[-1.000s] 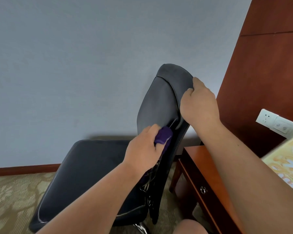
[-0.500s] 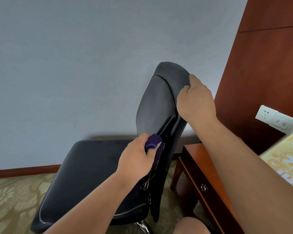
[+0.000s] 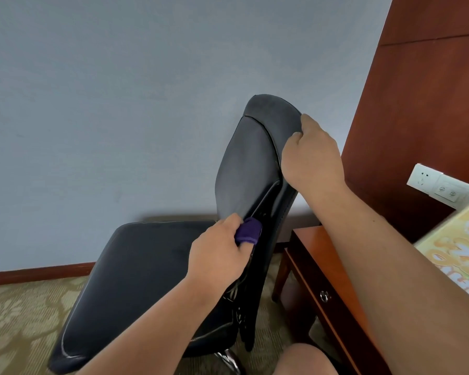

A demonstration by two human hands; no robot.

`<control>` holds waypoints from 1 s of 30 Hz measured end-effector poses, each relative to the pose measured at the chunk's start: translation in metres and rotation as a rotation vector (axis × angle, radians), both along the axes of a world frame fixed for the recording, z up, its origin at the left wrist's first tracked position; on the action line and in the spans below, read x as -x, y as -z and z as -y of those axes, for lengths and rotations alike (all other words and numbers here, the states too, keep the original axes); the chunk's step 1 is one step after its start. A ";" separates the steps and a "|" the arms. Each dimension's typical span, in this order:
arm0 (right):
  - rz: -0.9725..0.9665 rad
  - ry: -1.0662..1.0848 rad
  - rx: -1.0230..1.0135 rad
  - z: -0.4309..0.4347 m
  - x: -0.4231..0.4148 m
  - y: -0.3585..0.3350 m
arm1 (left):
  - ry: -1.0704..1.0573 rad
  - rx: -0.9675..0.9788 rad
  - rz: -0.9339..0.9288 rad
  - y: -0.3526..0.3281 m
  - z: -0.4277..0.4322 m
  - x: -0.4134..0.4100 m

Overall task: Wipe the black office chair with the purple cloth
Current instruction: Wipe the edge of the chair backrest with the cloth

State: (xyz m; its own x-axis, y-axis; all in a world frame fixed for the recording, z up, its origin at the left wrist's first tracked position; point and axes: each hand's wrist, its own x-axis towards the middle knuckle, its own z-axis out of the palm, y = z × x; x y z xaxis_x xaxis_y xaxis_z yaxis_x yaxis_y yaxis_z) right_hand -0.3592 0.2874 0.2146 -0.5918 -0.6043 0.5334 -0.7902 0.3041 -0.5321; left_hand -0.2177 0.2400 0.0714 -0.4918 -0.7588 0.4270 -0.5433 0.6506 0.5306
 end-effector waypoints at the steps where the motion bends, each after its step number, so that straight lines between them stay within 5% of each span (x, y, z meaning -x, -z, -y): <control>1: 0.013 0.001 0.004 0.001 0.000 0.000 | -0.014 -0.022 0.016 0.004 0.000 -0.003; 8: -0.022 0.054 0.022 0.006 -0.002 0.001 | -0.022 -0.403 -0.253 -0.009 -0.006 -0.001; 13: -0.034 0.055 0.030 0.004 -0.004 0.001 | 0.039 -0.394 -0.391 -0.042 -0.012 0.020; 20: -0.004 0.005 -0.004 -0.001 -0.004 0.000 | -0.008 -0.209 -0.201 -0.016 -0.009 0.010; 25: 0.027 0.003 0.037 0.002 -0.003 0.000 | -0.034 -0.291 -0.017 0.024 -0.012 0.000; 30: 0.038 -0.007 0.065 0.003 -0.001 0.001 | -0.038 -0.402 -0.086 0.025 -0.013 0.003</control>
State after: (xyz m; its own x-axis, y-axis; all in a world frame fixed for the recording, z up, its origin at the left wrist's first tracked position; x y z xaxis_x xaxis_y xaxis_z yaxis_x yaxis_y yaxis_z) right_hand -0.3581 0.2840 0.2132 -0.6085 -0.5733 0.5487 -0.7708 0.2626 -0.5805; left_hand -0.2207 0.2531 0.0467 -0.4361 -0.8904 0.1307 -0.5057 0.3625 0.7828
